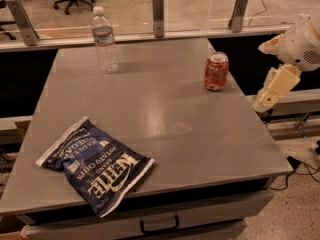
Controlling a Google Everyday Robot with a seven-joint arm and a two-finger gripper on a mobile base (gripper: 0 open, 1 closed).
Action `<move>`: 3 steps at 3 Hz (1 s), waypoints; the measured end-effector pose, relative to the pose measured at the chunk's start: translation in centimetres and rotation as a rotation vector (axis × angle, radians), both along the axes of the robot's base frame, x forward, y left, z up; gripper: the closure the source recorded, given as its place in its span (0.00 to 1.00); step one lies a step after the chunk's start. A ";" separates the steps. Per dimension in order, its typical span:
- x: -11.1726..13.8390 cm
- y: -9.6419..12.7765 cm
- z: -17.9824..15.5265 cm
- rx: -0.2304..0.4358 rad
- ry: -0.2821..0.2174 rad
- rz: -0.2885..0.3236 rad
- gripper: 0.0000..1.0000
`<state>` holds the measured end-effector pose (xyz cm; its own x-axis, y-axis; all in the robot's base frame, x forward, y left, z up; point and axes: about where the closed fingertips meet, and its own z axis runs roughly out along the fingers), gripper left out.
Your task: Move coke can near water bottle
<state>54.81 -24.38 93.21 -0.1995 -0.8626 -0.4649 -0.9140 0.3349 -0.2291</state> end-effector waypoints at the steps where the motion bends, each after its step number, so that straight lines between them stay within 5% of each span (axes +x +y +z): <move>1: 4.6 -0.3 -2.4 0.149 -0.002 -0.011 0.00; 3: 10.1 1.1 -6.2 0.398 -0.029 -0.037 0.00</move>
Offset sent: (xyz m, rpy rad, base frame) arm 0.1153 -0.0010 -0.0686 0.4491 -0.0390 -0.0559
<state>64.90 -23.30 86.97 -0.2094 -0.6065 -0.7670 -0.8947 0.4353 -0.0999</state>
